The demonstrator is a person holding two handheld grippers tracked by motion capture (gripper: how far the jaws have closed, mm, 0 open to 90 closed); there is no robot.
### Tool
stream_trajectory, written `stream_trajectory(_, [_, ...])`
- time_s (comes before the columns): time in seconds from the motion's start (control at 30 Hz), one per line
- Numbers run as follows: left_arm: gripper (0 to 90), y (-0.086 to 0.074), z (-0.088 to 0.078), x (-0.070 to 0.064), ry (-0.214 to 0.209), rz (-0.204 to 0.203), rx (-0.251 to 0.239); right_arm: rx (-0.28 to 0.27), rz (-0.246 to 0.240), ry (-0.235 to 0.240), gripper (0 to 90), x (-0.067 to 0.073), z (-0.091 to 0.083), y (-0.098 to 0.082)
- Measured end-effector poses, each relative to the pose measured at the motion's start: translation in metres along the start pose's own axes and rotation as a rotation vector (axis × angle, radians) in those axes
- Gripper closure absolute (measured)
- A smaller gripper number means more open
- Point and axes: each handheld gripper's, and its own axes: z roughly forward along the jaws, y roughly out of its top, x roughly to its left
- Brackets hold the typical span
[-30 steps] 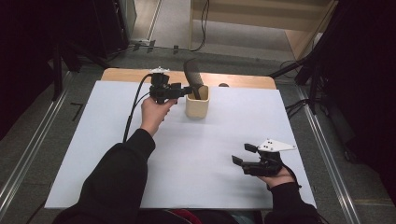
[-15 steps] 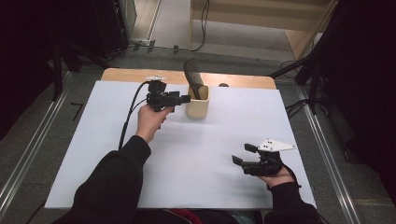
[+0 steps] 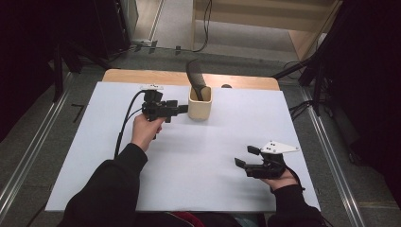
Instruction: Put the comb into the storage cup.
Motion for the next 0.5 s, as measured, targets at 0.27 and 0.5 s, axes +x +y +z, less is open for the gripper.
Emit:
stream_trajectory(0.27, [30.4, -0.014, -0.002, -0.002, 0.014, 0.010, 0.032, -0.001, 0.000, 0.004, 23.8, 0.000, 0.000, 0.000])
stream_trajectory(0.5, [30.4, -0.023, -0.008, -0.005, 0.008, 0.018, 0.047, 0.001, -0.003, 0.007, 23.8, 0.001, 0.000, 0.000])
